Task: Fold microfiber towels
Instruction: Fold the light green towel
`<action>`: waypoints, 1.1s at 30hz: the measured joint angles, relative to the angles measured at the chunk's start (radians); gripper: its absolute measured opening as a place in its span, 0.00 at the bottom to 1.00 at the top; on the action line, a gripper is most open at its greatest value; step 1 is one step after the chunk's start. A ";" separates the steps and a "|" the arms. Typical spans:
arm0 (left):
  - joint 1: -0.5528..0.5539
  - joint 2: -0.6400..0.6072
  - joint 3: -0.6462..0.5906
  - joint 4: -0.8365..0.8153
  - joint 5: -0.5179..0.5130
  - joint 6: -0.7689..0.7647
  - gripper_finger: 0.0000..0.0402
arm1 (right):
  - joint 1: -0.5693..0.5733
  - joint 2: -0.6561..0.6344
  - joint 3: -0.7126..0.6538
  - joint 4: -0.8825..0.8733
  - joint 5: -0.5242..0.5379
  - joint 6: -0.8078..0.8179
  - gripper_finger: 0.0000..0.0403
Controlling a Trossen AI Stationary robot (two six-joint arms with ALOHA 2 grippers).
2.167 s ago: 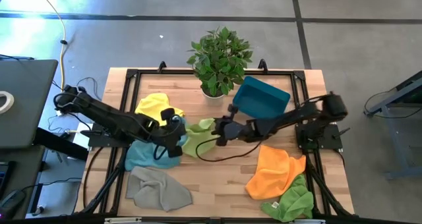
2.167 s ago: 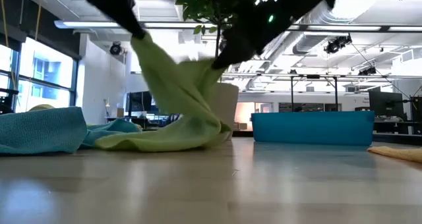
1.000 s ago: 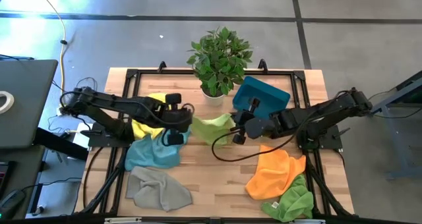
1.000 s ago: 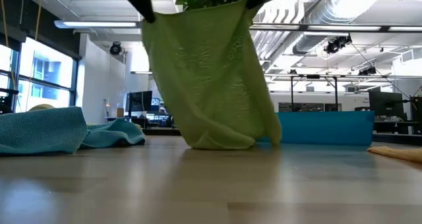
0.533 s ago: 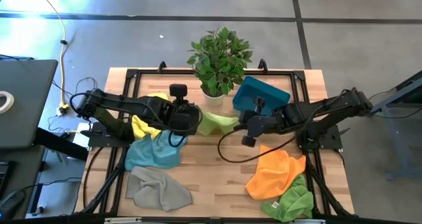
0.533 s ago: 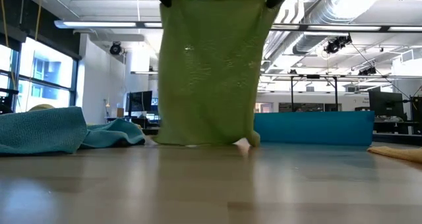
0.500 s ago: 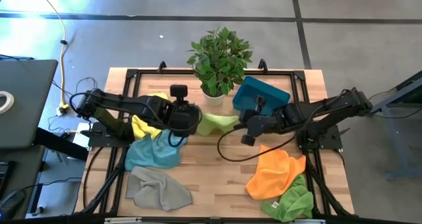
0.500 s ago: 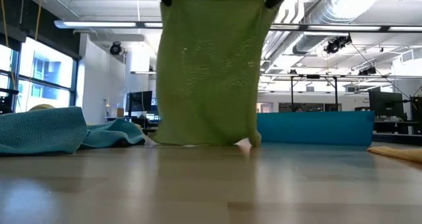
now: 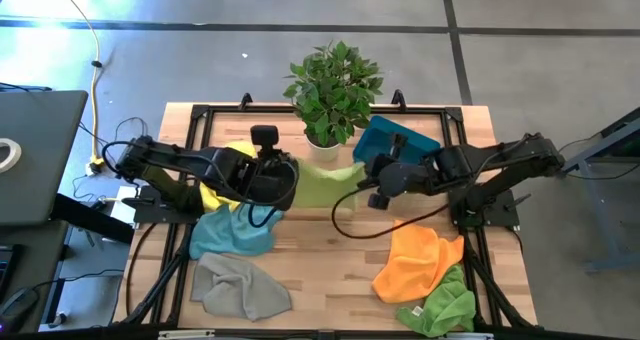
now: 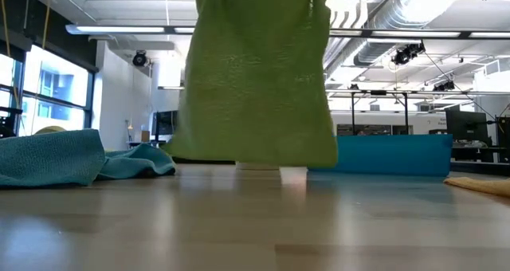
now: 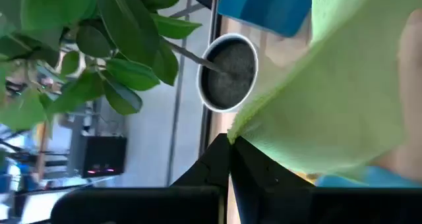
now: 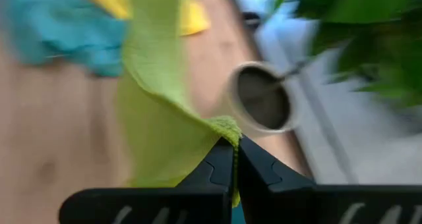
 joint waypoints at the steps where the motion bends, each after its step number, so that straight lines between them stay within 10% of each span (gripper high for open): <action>1: -0.005 0.000 0.000 0.000 0.046 -0.015 0.00 | -0.003 0.000 0.000 -0.002 -0.079 0.000 0.00; 5: -0.015 0.000 0.000 0.000 0.308 0.002 0.00 | -0.010 0.000 0.000 -0.039 -0.275 -0.021 0.00; 10: -0.017 0.000 0.000 -0.002 0.058 -0.100 0.00 | -0.024 0.000 0.000 -0.110 -0.066 0.003 0.00; 15: -0.005 0.000 0.000 -0.003 0.173 -0.094 0.00 | -0.026 0.007 0.000 -0.160 -0.191 -0.026 0.00; 27: 0.063 0.010 0.000 0.007 -0.194 -0.146 0.00 | -0.077 0.006 0.000 -0.199 0.212 -0.245 0.00; 33: 0.074 0.010 -0.015 0.008 0.006 -0.312 0.00 | -0.062 0.008 -0.001 -0.216 0.144 -0.156 0.00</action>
